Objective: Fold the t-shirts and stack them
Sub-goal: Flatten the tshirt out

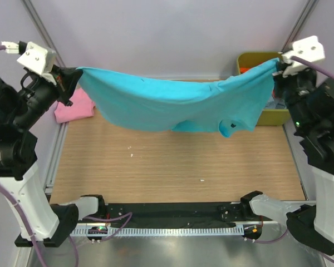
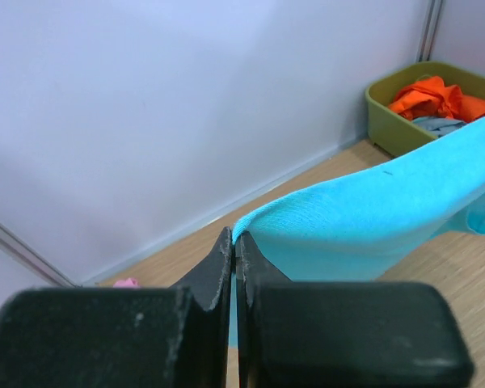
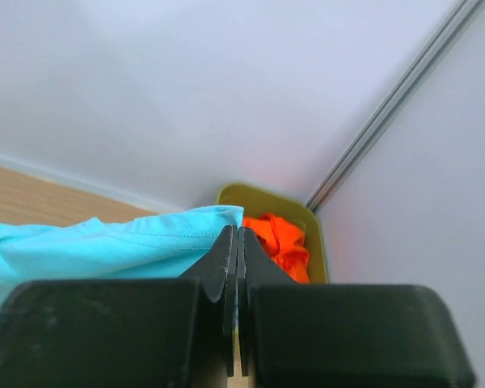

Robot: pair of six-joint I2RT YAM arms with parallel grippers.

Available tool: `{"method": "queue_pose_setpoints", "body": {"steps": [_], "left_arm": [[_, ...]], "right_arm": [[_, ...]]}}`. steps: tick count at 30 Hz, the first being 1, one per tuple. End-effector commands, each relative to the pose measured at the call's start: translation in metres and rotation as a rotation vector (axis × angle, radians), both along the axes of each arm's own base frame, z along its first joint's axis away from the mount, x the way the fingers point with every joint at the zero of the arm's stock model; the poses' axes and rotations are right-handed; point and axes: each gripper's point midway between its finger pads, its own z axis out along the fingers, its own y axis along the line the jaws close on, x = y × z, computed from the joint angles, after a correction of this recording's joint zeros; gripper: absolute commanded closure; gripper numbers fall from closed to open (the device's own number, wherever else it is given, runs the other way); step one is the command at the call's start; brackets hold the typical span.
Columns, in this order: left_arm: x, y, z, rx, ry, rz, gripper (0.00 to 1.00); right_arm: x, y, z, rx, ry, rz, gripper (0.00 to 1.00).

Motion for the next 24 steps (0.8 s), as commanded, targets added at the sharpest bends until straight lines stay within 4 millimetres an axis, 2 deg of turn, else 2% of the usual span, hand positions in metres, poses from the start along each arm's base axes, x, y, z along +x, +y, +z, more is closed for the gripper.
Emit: {"method": "queue_pose_setpoints", "body": {"steps": [1,2,8,10,12,15,16,19,20,22,23,24], "left_arm": [[-0.022,0.001,0.016,-0.025,-0.059,0.012,1.00],[-0.026,0.002,0.018,-0.021,-0.070,0.012,1.00],[-0.052,0.012,0.038,-0.007,-0.160,0.066,1.00],[-0.055,0.013,0.045,-0.008,-0.185,0.075,1.00],[-0.049,0.015,0.045,-0.005,-0.183,0.083,1.00],[-0.031,0.019,0.029,0.020,-0.127,0.100,1.00],[-0.019,0.021,0.017,0.033,-0.089,0.105,1.00],[0.005,0.023,-0.013,0.060,-0.006,0.106,1.00],[0.021,0.026,-0.038,0.071,0.064,0.110,1.00],[0.036,0.028,-0.072,0.096,0.143,0.110,1.00],[0.051,0.032,-0.115,0.114,0.250,0.117,1.00],[0.060,0.034,-0.130,0.122,0.272,0.126,1.00]], "right_arm": [[-0.048,-0.014,0.050,0.060,-0.164,0.039,0.99],[-0.061,-0.017,0.062,0.065,-0.200,0.051,0.99],[-0.098,-0.031,0.107,0.060,-0.313,0.056,0.99],[-0.098,-0.031,0.111,0.036,-0.325,0.056,0.99],[-0.096,-0.027,0.112,0.019,-0.333,0.073,0.99],[-0.081,-0.020,0.104,-0.007,-0.310,0.077,0.99],[-0.067,-0.013,0.090,-0.022,-0.269,0.083,0.99],[-0.046,0.000,0.068,-0.023,-0.223,0.111,0.99],[-0.029,0.009,0.045,-0.034,-0.174,0.124,0.99],[-0.009,0.020,0.014,-0.051,-0.109,0.142,0.99],[0.011,0.032,-0.018,-0.064,-0.051,0.159,0.99],[0.020,0.037,-0.035,-0.069,-0.021,0.168,0.99]]}}
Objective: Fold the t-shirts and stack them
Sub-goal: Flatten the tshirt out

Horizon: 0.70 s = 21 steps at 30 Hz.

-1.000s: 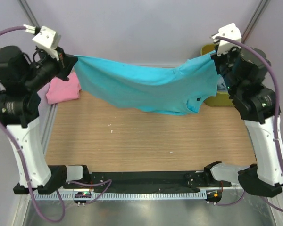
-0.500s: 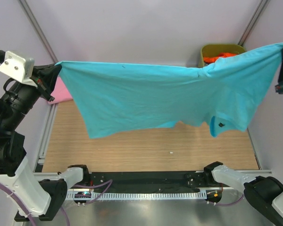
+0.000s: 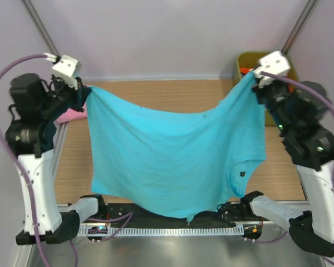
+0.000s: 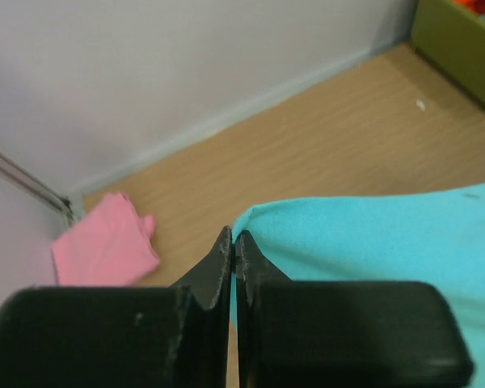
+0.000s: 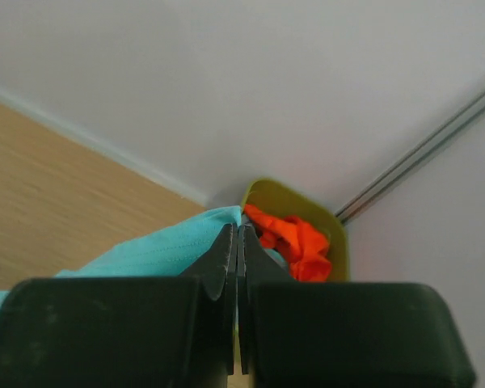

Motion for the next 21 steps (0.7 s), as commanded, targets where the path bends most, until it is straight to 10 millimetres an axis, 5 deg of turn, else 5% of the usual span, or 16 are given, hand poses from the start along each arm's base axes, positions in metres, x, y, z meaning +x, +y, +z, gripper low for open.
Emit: {"method": "queue_pose_setpoints", "body": {"steps": [1,2,7,8,10,11,12,13,14,15,16,17,19,21], "left_arm": [[0.041,0.015,-0.076,0.065,0.160,0.048,1.00],[0.052,0.017,-0.119,0.072,0.257,0.047,1.00],[0.109,0.020,-0.214,0.133,0.433,-0.008,1.00],[0.130,0.022,-0.238,0.147,0.491,-0.019,1.00],[0.158,0.022,-0.288,0.150,0.614,-0.041,1.00],[0.171,0.023,-0.300,0.145,0.643,-0.044,1.00],[0.188,0.019,-0.294,0.114,0.629,-0.060,1.00],[0.204,0.023,-0.294,0.086,0.623,-0.055,1.00],[0.224,0.025,-0.327,0.048,0.695,-0.045,1.00],[0.252,0.033,-0.301,0.000,0.635,-0.002,1.00],[0.265,0.038,-0.308,-0.015,0.650,0.013,1.00],[0.279,0.042,-0.338,-0.029,0.706,0.019,1.00],[0.303,0.051,-0.332,-0.026,0.671,0.039,1.00],[0.314,0.052,-0.347,-0.024,0.684,0.040,1.00]], "right_arm": [[0.042,0.026,-0.060,-0.015,0.070,0.045,0.99],[0.056,0.033,-0.080,-0.032,0.104,0.049,0.99],[0.136,0.065,-0.179,-0.122,0.253,0.069,0.99],[0.163,0.067,-0.213,-0.144,0.318,0.061,0.99],[0.201,0.068,-0.230,-0.123,0.332,0.045,0.99],[0.219,0.063,-0.238,-0.113,0.349,0.022,0.99],[0.258,0.061,-0.258,-0.097,0.393,-0.007,0.99],[0.276,0.058,-0.260,-0.085,0.399,-0.025,0.99],[0.296,0.055,-0.269,-0.085,0.414,-0.048,0.99],[0.327,0.057,-0.272,-0.104,0.416,-0.058,0.99],[0.344,0.056,-0.280,-0.120,0.427,-0.069,0.99],[0.356,0.058,-0.283,-0.133,0.425,-0.071,0.99],[0.387,0.059,-0.296,-0.169,0.419,-0.092,0.99],[0.402,0.063,-0.309,-0.181,0.432,-0.083,0.99]]}}
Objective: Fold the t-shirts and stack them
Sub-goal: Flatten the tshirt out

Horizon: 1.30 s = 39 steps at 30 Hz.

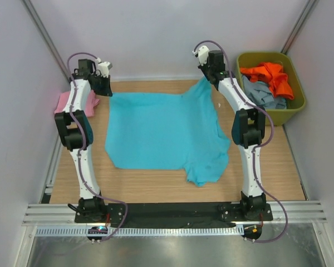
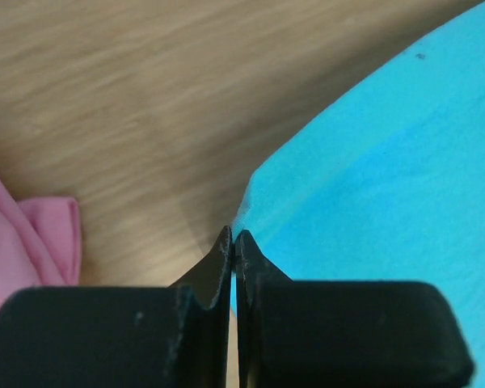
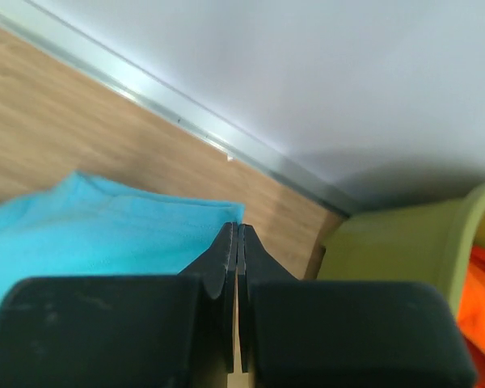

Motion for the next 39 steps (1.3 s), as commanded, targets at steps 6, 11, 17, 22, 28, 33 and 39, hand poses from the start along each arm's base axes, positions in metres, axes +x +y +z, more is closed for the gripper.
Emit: {"method": "queue_pose_setpoints", "body": {"steps": [6,11,17,22,28,33,39], "left_arm": [[0.035,0.002,0.027,-0.019,-0.104,0.043,1.00],[0.045,-0.010,0.029,-0.007,-0.141,0.021,1.00],[0.038,-0.031,0.045,0.026,-0.154,-0.024,1.00],[0.025,-0.017,0.051,0.088,-0.151,0.003,1.00],[0.021,0.004,0.063,0.096,-0.169,0.034,1.00],[0.013,-0.003,0.076,0.065,-0.174,0.018,1.00],[-0.002,-0.005,0.078,0.065,-0.161,0.001,1.00]], "right_arm": [[0.030,0.005,0.028,-0.010,-0.129,-0.007,0.99],[0.030,0.007,0.014,0.045,-0.102,-0.029,0.99],[0.028,0.002,0.021,0.068,-0.120,-0.060,0.99],[0.015,-0.011,0.024,0.051,-0.105,-0.077,0.99],[0.004,-0.024,0.022,0.058,-0.074,-0.086,0.99],[-0.003,-0.023,0.027,0.067,-0.060,-0.078,0.99],[-0.021,-0.026,0.050,0.075,-0.071,-0.080,0.99]]}}
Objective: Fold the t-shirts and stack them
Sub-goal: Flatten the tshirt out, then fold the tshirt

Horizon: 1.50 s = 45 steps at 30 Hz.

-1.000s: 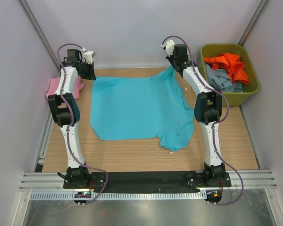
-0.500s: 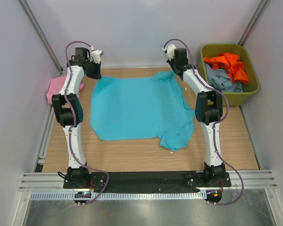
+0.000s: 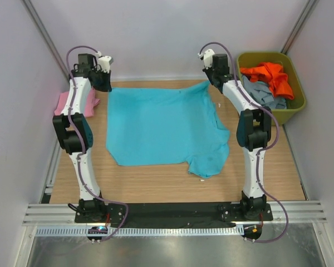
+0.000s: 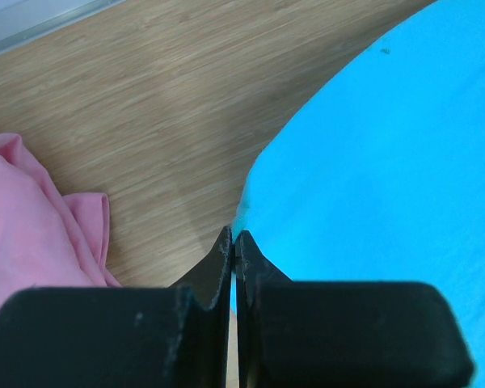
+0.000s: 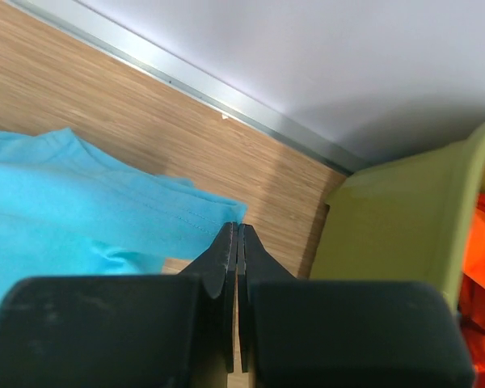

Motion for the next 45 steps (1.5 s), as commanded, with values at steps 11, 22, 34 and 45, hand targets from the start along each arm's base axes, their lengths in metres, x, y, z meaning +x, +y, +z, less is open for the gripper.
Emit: {"method": "queue_pose_setpoints", "body": {"steps": [11,22,34,45], "left_arm": [[-0.026,0.023,0.037,0.041,-0.070,0.011,1.00],[-0.041,0.031,0.025,0.018,-0.025,0.012,1.00],[-0.065,0.027,0.014,0.015,0.028,0.002,1.00],[-0.086,0.028,-0.024,0.025,0.126,0.010,1.00]], "right_arm": [[-0.045,0.001,0.077,0.048,-0.077,0.008,0.99],[-0.071,0.012,0.067,0.040,-0.030,0.037,0.99],[-0.107,0.008,0.061,0.048,0.031,0.045,0.99],[-0.135,0.013,0.038,0.073,0.111,0.066,0.99]]}}
